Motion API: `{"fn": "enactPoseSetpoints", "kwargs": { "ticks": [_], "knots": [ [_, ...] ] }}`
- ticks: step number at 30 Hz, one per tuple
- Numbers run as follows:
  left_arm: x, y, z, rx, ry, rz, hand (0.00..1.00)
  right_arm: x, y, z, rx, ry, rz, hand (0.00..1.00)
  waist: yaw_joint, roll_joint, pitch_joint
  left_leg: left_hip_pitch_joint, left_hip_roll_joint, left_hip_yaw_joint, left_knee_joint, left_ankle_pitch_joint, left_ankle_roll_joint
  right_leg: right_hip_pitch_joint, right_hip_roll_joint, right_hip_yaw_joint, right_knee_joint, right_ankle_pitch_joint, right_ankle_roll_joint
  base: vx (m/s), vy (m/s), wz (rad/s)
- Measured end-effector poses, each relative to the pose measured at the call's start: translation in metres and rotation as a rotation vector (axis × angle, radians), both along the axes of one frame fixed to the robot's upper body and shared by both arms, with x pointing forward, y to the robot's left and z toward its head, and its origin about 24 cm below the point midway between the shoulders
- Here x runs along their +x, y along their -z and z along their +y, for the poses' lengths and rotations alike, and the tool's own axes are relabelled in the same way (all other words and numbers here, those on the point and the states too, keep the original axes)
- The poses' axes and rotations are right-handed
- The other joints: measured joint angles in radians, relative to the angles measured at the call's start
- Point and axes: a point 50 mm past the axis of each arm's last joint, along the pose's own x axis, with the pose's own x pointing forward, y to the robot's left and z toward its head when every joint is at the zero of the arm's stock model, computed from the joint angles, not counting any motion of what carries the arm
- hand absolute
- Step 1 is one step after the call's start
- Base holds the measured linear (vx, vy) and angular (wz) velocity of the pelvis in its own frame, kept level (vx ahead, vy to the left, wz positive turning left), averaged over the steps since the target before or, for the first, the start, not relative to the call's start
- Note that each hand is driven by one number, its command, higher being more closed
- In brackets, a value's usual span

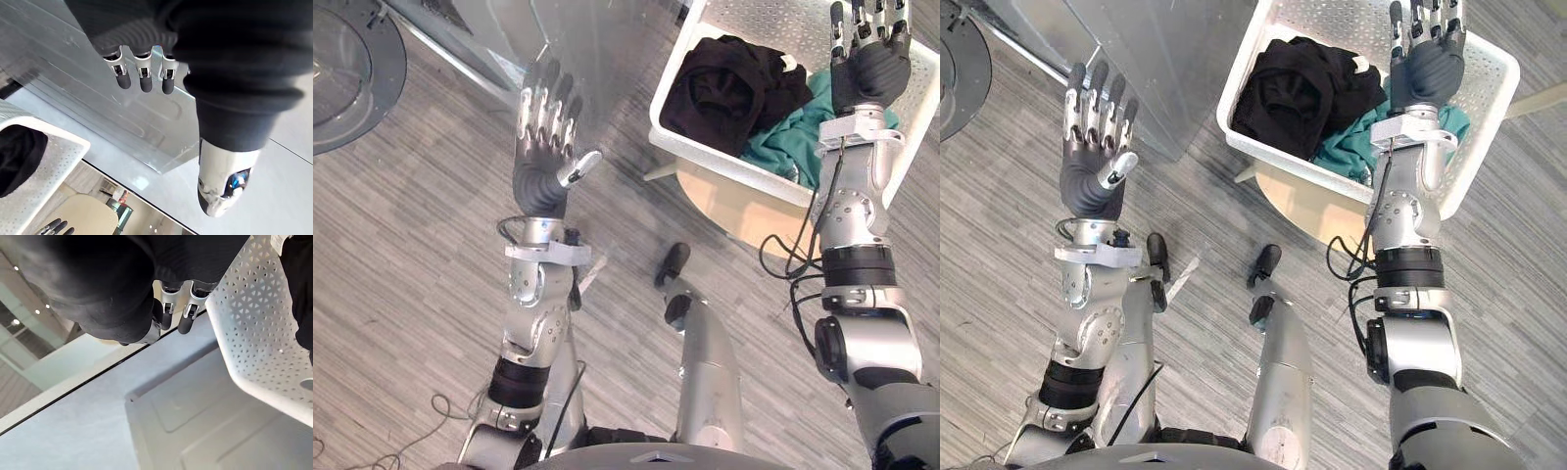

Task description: Pick up the laundry basket with both hands and put the clothes into the washing machine.

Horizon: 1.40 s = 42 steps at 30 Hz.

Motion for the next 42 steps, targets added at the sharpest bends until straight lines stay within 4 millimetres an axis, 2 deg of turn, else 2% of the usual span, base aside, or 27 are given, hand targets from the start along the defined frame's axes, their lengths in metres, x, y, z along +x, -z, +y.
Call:
{"fn": "enactPoseSetpoints", "kwargs": {
  "ticks": [2, 3, 5, 7, 9, 13, 15, 18, 23, 33, 36, 38, 39, 40, 41, 42],
  "knots": [
    [-0.001, -0.011, -0.001, 0.014, 0.005, -0.051, 0.0, -0.001, 0.002, 0.0, -0.003, -0.001, 0.001, 1.0, -0.008, 0.0, 0.0, 0.0, 0.004, 0.004, 0.013, -0.009, 0.003, 0.003, 0.001, 0.004, 0.0, 0.002, 0.003, 0.02, 0.02, -0.08],
    [-0.003, -0.019, 0.0, 0.017, 0.001, -0.087, 0.0, -0.001, 0.003, 0.0, -0.005, -0.001, 0.002, 0.0, -0.014, 0.0, 0.0, 0.0, 0.004, 0.004, 0.019, -0.014, 0.004, 0.004, 0.001, 0.007, -0.004, 0.002, 0.008, 0.0, 0.02, -0.05],
    [-0.003, -0.025, 0.0, 0.027, -0.003, -0.115, 0.0, -0.001, 0.004, 0.001, -0.016, -0.002, 0.008, 0.0, -0.018, 0.0, 0.0, -0.001, 0.006, 0.006, 0.024, -0.019, 0.006, 0.005, 0.002, 0.01, -0.013, 0.001, 0.013, -0.02, 0.018, -0.09],
    [-0.004, -0.032, -0.004, 0.075, -0.011, -0.154, 0.0, 0.001, 0.009, 0.006, -0.103, 0.007, 0.053, 0.0, -0.021, 0.0, 0.0, -0.002, 0.012, 0.009, 0.025, -0.031, 0.003, 0.011, 0.002, 0.003, -0.028, 0.002, 0.014, -0.02, 0.023, -0.12],
    [-0.006, -0.038, -0.013, 0.136, 0.009, -0.2, 0.0, 0.009, 0.021, 0.011, -0.288, 0.04, 0.163, 0.0, -0.022, 0.0, 0.0, -0.004, 0.015, 0.012, 0.025, -0.034, 0.008, 0.021, 0.0, -0.015, -0.053, 0.015, 0.019, 0.0, 0.032, -0.08],
    [-0.009, -0.041, -0.021, 0.152, 0.048, -0.22, 0.0, 0.028, 0.047, 0.007, -0.507, 0.133, 0.361, 0.0, -0.025, -0.001, 0.0, -0.016, 0.015, 0.003, 0.018, -0.027, 0.01, 0.031, 0.007, -0.033, -0.083, 0.038, 0.019, 0.02, 0.014, 0.04],
    [-0.01, -0.04, -0.024, 0.156, 0.06, -0.22, 0.0, 0.04, 0.049, 0.007, -0.622, 0.181, 0.438, 0.0, -0.025, -0.001, 0.0, -0.031, 0.013, -0.002, 0.002, -0.016, 0.01, 0.029, 0.012, -0.047, -0.111, 0.057, 0.014, 0.02, 0.01, 0.1],
    [-0.011, -0.039, -0.027, 0.148, 0.086, -0.212, 0.0, 0.055, 0.042, 0.013, -0.73, 0.242, 0.504, 0.0, -0.017, -0.001, 0.001, -0.046, 0.008, -0.014, -0.027, 0.003, 0.008, 0.026, 0.018, -0.065, -0.14, 0.073, 0.003, 0.02, -0.008, 0.15],
    [-0.011, -0.042, -0.027, 0.121, 0.082, -0.212, 0.0, 0.064, -0.002, 0.026, -0.764, 0.322, 0.434, 0.0, -0.013, -0.003, 0.002, -0.094, 0.003, -0.031, -0.073, 0.04, 0.0, -0.008, 0.031, -0.096, -0.181, 0.089, -0.004, 0.03, -0.032, 0.12],
    [-0.018, -0.045, -0.026, -0.005, 0.117, -0.204, 0.0, 0.069, -0.016, 0.011, -0.913, 0.566, 0.483, 0.0, 0.004, -0.004, 0.002, -0.095, 0.009, -0.049, -0.159, 0.091, -0.015, -0.004, 0.06, -0.125, -0.249, 0.11, -0.013, 0.05, -0.036, 0.04],
    [-0.017, -0.045, -0.022, -0.025, 0.111, -0.199, 0.0, 0.072, -0.017, 0.011, -1.021, 0.635, 0.497, 0.0, 0.004, -0.006, 0.002, -0.089, 0.004, -0.059, -0.208, 0.123, -0.022, -0.004, 0.064, -0.142, -0.261, 0.113, -0.017, 0.06, -0.037, 0.16],
    [-0.022, -0.047, -0.021, -0.036, 0.124, -0.213, 0.0, 0.075, -0.016, 0.016, -1.187, 0.7, 0.51, 0.0, 0.0, -0.008, 0.001, -0.082, -0.005, -0.072, -0.253, 0.15, -0.024, -0.004, 0.063, -0.158, -0.267, 0.113, -0.017, 0.07, -0.024, 0.18],
    [-0.023, -0.047, -0.021, -0.036, 0.127, -0.215, 0.0, 0.076, -0.016, 0.016, -1.202, 0.707, 0.512, 0.0, 0.0, -0.009, 0.0, -0.081, -0.006, -0.074, -0.259, 0.153, -0.025, -0.004, 0.063, -0.16, -0.268, 0.113, -0.018, 0.06, -0.018, 0.18],
    [-0.024, -0.048, -0.022, -0.036, 0.133, -0.22, 0.0, 0.077, -0.014, 0.017, -1.28, 0.737, 0.516, 0.0, 0.001, -0.02, -0.006, -0.076, -0.009, -0.078, -0.282, 0.162, -0.023, -0.005, 0.064, -0.165, -0.272, 0.113, -0.018, 0.06, -0.023, 0.1],
    [-0.024, -0.047, -0.022, -0.039, 0.148, -0.214, 0.0, 0.078, -0.008, 0.019, -1.335, 0.739, 0.525, 1.0, 0.005, -0.033, -0.014, -0.073, -0.01, -0.079, -0.297, 0.164, -0.029, -0.005, 0.065, -0.166, -0.277, 0.113, -0.019, 0.06, -0.026, 0.09],
    [-0.024, -0.047, -0.023, -0.04, 0.153, -0.212, 0.0, 0.078, -0.006, 0.019, -1.345, 0.737, 0.529, 1.0, 0.006, -0.036, -0.017, -0.073, -0.01, -0.08, -0.301, 0.165, -0.03, -0.005, 0.065, -0.167, -0.278, 0.113, -0.019, 0.05, -0.03, 0.06]
  ]
}}
